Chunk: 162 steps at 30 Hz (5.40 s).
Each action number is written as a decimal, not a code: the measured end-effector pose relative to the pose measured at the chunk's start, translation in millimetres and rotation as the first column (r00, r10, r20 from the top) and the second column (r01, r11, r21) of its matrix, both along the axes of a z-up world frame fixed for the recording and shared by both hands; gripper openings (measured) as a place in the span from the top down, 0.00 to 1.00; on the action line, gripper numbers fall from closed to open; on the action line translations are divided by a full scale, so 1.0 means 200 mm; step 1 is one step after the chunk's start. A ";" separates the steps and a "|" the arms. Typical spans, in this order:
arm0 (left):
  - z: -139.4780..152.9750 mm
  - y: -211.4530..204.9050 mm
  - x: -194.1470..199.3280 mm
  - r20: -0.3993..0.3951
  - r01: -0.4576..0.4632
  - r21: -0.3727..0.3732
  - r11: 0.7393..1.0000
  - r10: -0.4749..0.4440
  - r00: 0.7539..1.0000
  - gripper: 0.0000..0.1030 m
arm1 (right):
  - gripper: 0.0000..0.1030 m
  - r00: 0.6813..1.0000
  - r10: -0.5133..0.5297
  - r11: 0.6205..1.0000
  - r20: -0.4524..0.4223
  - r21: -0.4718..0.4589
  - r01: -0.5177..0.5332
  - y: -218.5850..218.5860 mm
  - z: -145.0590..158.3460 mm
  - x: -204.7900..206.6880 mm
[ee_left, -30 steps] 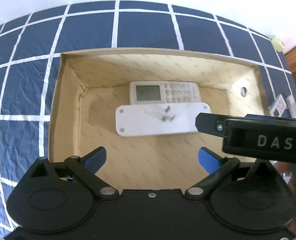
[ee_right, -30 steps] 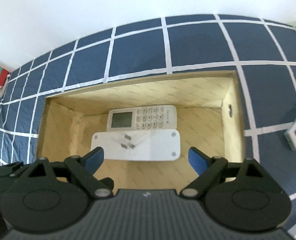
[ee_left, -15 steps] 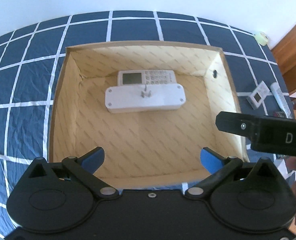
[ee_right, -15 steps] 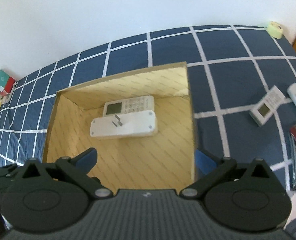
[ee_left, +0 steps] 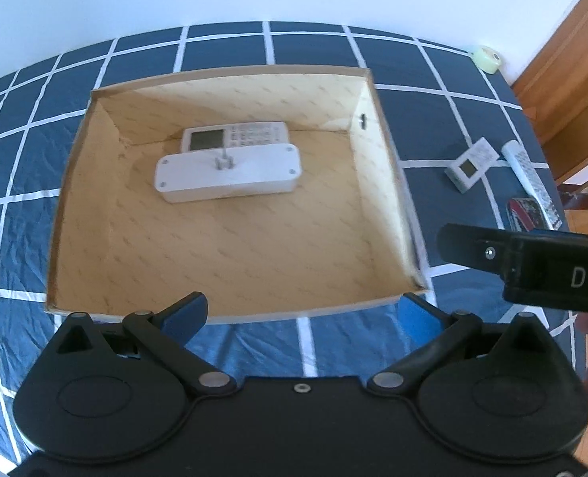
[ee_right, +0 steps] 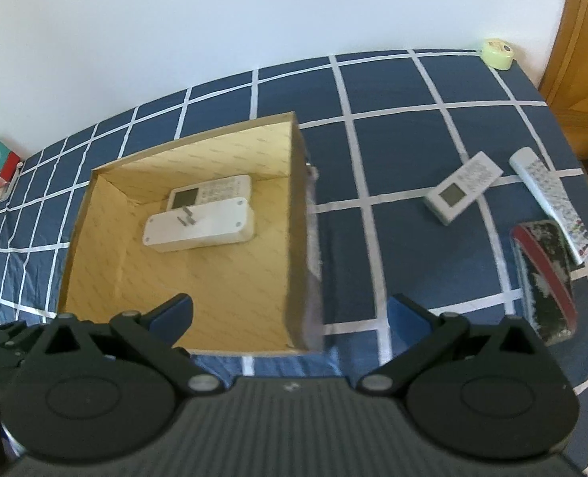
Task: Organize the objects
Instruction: 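Open the right gripper and withdraw it from the box, then grasp the small white box on the bed with the right gripper, then lift the small white box and carry it over the cardboard box, then lower the small white box into the cardboard box and open the right gripper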
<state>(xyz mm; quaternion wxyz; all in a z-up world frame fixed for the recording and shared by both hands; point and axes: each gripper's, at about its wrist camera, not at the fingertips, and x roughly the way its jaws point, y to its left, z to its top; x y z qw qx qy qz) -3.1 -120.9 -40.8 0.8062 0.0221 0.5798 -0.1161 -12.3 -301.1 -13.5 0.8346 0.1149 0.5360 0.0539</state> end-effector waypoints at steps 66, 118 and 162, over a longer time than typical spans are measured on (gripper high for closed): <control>-0.75 -1.06 -0.49 -0.341 -0.385 -0.197 0.902 0.305 0.889 0.28 | 0.16 0.818 0.458 0.889 -0.349 0.149 -0.434 -0.91 -0.80 -0.07; 0.02 -0.26 -0.07 -0.042 -0.075 -0.132 0.988 0.070 0.997 0.41 | 0.26 0.968 0.246 0.950 -0.052 0.212 -0.230 -0.09 -0.08 0.06; -0.46 0.35 0.58 -0.237 -0.001 -0.148 0.989 -0.034 0.971 0.41 | 0.27 0.957 0.147 0.976 -0.251 0.192 -0.100 0.56 -0.54 0.59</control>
